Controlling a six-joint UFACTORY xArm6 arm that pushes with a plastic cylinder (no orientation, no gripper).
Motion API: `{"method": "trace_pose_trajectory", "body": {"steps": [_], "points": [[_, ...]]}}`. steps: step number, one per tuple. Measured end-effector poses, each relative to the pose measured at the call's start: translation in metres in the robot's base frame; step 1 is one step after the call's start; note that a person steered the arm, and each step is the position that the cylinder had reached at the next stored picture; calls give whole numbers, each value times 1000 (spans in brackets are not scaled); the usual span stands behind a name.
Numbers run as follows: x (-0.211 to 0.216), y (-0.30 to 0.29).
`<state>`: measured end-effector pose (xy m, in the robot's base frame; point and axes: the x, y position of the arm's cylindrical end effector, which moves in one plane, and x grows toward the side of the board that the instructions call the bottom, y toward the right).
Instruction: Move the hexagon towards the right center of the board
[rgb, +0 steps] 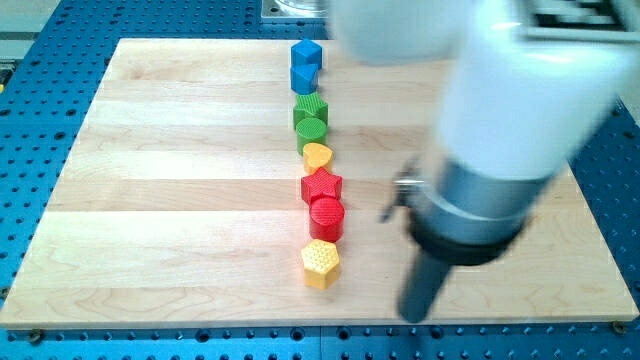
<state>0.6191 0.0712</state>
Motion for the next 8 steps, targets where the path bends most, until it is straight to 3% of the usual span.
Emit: {"method": "trace_pose_trajectory", "body": {"steps": [3, 5, 7, 8], "points": [[-17, -103], [-28, -100], [-32, -32], [-32, -30]]}}
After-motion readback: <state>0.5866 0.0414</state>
